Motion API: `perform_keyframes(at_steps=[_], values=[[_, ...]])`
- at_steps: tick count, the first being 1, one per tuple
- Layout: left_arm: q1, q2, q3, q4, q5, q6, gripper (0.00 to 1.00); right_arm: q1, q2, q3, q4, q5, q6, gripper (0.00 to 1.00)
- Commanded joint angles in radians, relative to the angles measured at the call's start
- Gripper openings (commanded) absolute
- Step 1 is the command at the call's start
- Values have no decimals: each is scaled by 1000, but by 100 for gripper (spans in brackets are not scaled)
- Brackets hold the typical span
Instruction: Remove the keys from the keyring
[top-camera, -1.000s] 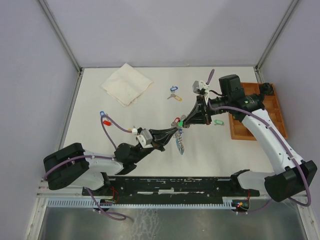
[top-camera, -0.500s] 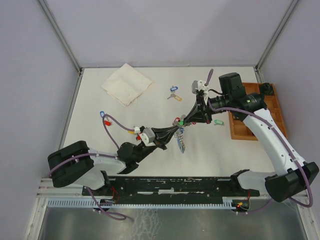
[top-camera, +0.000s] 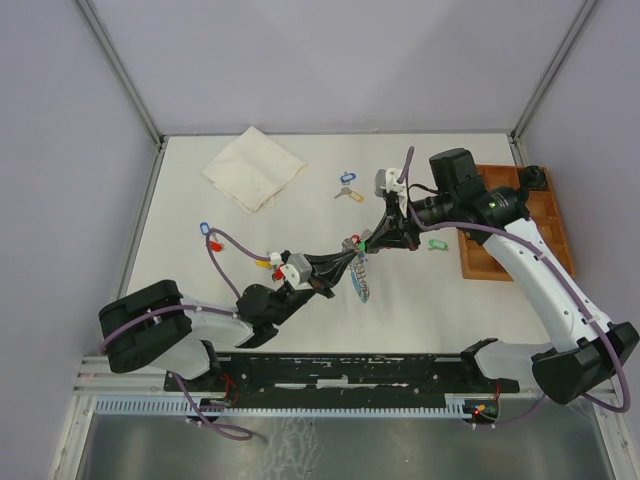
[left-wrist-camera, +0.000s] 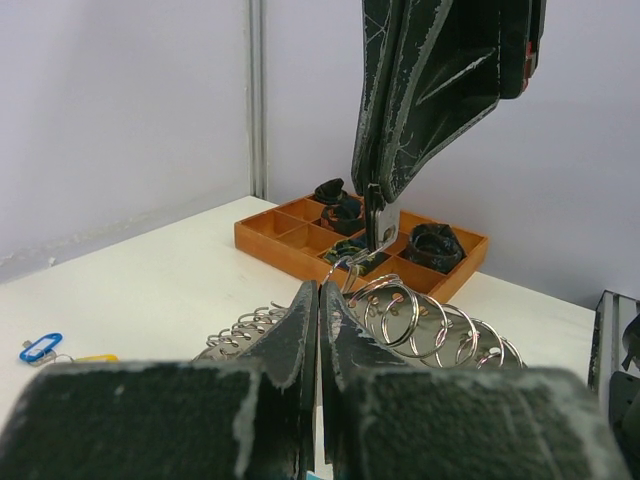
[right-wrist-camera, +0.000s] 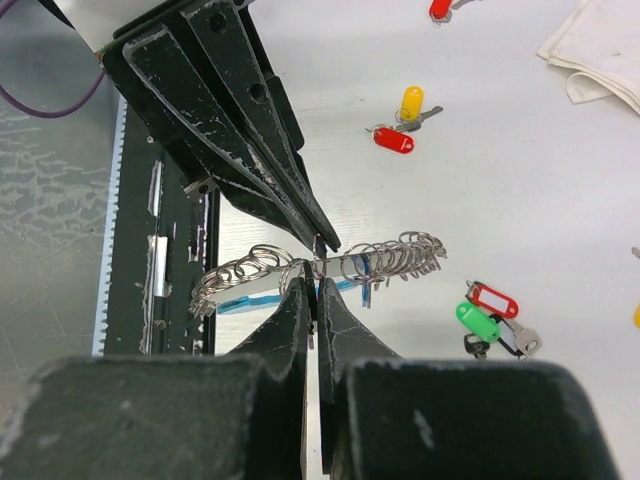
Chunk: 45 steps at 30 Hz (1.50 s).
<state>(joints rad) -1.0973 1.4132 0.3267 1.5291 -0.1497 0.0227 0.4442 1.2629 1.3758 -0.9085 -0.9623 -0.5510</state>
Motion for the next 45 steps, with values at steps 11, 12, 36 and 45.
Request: perform_keyframes(at_steps=[11,12,36,45], values=[[5,38,-10,200,-65,-89,14,25,-13,59,-43,67,-35,1],[5,39,-12,201,-64,-92,16,26,-12,59,-45,71,-37,1],[74,-291,78,-549,328,-42,51,28,0,32,-156,65,-173,1],[105,-294,254,-947,456,-20,54,31,3,28,-155,54,-175,1]])
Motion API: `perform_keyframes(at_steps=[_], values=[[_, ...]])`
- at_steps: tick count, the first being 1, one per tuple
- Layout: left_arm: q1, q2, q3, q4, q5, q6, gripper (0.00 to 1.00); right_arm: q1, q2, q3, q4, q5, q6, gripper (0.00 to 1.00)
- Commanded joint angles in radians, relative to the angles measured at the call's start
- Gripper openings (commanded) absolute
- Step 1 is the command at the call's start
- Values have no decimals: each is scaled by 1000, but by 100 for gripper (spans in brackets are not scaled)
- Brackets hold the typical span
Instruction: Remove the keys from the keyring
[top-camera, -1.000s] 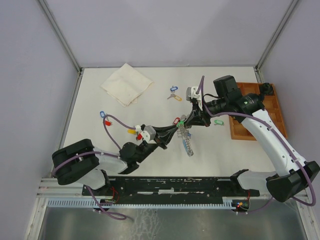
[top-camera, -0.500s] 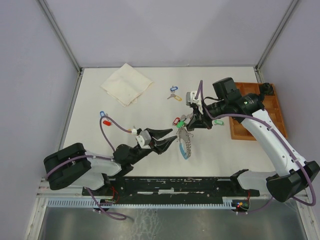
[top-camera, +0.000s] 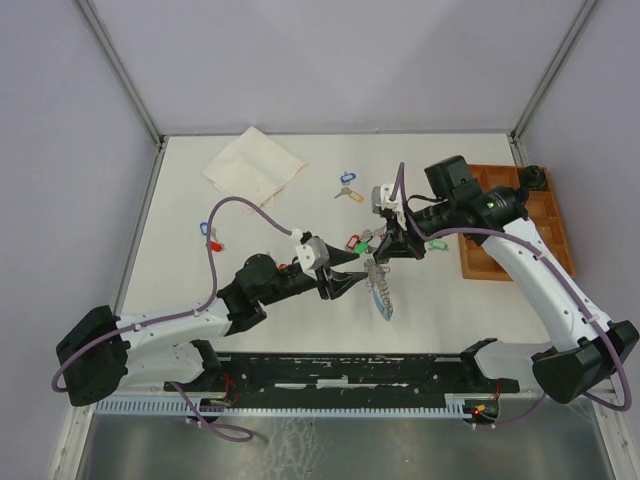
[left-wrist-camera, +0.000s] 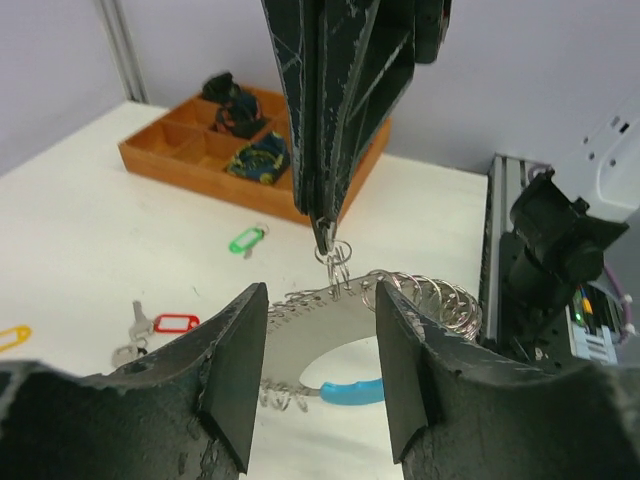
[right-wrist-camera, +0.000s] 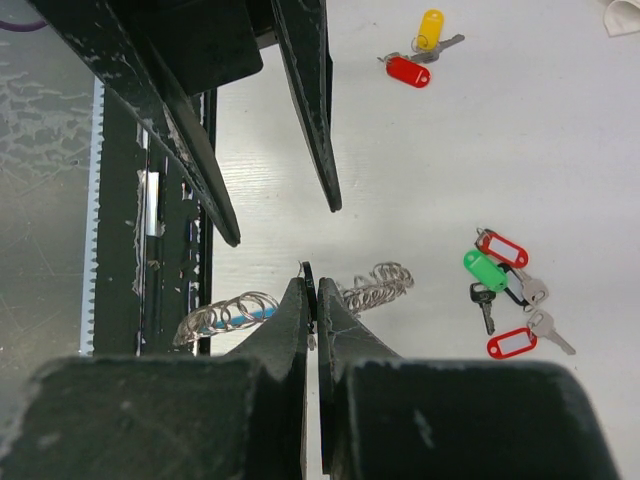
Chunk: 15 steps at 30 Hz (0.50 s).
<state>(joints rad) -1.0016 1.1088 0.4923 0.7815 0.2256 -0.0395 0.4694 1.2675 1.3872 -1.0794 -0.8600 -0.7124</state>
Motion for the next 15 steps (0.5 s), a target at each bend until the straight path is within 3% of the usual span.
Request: perform_keyframes(at_steps=[1,6,15], values=[[10,16,99,-213,87,44,55,5,-2,16,17,-48,-13,1],[11,59,129,-213,111,14,53,5,1,13,19,-52,-14,1],[10,135,166,-169,107,-48,41,6,1,10,18,-55,-14,1]])
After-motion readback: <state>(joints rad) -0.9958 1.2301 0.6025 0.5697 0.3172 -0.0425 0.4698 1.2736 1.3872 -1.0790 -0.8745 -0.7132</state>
